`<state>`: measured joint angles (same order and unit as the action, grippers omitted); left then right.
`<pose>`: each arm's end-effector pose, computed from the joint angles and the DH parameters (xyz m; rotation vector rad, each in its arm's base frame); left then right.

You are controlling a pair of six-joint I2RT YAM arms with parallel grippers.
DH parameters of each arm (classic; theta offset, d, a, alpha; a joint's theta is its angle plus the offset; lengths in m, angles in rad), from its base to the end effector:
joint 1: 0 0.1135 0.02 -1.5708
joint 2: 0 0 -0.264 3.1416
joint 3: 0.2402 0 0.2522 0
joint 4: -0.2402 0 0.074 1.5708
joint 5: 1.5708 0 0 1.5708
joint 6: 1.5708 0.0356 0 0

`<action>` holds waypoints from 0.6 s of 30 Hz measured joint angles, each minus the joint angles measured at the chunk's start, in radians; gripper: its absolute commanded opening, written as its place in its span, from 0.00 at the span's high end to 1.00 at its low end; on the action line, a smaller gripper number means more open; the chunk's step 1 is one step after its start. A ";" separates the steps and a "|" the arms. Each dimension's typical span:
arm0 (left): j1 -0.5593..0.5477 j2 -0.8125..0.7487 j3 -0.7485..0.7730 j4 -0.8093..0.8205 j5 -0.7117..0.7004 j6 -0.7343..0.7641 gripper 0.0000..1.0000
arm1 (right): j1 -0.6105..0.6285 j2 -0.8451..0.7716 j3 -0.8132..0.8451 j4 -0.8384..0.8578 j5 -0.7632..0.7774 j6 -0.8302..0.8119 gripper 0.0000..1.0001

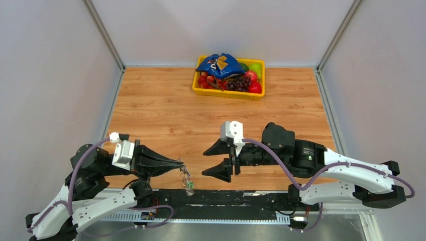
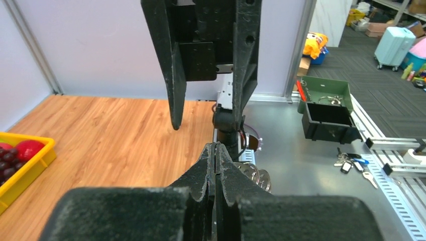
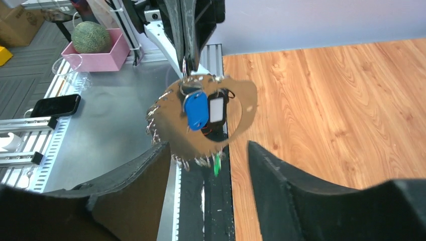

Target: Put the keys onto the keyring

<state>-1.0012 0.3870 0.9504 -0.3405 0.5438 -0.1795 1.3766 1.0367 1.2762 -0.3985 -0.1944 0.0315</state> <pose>0.0128 -0.0541 0.4178 1.0316 1.1146 -1.3315 0.0351 0.2141 0.4399 -1.2918 1.3715 1.1756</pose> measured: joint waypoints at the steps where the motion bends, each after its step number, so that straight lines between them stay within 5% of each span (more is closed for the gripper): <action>1: 0.000 0.000 0.000 0.000 -0.013 0.000 1.00 | 0.000 -0.016 -0.013 0.000 0.014 0.001 0.35; 18: 0.000 0.022 -0.027 0.093 -0.352 -0.047 1.00 | 0.000 -0.045 -0.173 0.080 0.141 0.016 0.28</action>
<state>-1.0012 0.4091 0.9230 -0.2478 0.1917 -0.2268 1.3766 0.9913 1.1034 -0.3180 -0.0532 0.0471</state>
